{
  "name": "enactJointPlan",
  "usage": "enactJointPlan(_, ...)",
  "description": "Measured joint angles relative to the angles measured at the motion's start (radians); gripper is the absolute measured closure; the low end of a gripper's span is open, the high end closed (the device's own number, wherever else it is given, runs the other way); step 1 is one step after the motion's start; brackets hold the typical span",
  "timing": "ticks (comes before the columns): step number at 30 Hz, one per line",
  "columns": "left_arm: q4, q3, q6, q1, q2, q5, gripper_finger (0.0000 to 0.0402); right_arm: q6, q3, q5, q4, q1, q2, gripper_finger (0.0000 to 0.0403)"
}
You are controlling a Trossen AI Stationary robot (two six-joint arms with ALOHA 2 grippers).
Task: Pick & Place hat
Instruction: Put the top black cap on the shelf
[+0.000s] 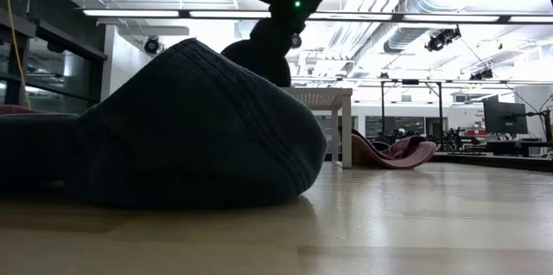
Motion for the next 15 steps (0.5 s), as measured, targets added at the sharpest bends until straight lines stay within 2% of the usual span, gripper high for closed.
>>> enactJointPlan(4, 0.000, 0.000, 0.000, 0.000, 0.000, 0.000, 0.0189, 0.093, 0.003, -0.002, -0.004, 0.002, 0.018, 0.0397)
enactJointPlan(15, 0.009, 0.000, -0.003, 0.000, 0.000, -0.001, 0.0189, 0.109, 0.003, -0.015, 0.103, 0.012, 0.080, 0.0397)
